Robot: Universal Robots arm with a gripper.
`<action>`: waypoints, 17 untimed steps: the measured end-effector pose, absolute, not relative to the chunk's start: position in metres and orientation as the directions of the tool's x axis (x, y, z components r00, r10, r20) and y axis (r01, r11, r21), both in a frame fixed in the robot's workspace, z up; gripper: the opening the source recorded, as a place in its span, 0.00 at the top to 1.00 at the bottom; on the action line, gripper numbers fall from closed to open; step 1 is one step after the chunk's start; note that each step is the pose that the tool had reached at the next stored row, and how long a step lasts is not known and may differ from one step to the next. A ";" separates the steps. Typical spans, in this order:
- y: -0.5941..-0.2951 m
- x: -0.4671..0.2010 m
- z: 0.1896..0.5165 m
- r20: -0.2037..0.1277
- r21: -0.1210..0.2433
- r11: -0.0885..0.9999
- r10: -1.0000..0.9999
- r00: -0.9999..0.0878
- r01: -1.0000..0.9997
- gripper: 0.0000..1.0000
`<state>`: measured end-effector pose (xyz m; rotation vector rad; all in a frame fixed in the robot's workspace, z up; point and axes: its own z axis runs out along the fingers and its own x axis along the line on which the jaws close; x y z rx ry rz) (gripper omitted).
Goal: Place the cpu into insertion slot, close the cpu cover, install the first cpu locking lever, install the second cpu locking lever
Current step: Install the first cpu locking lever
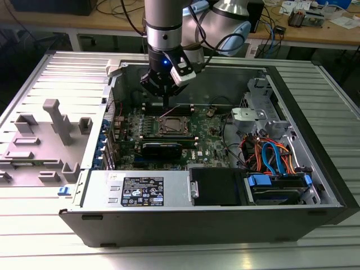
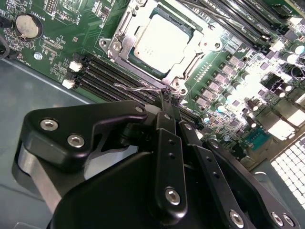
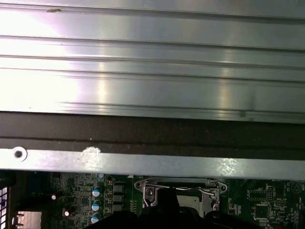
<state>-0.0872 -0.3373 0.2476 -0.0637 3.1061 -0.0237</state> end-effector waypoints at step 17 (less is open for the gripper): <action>-0.332 -0.082 0.240 -0.034 -0.018 0.999 -0.039 -0.999 -0.038 0.89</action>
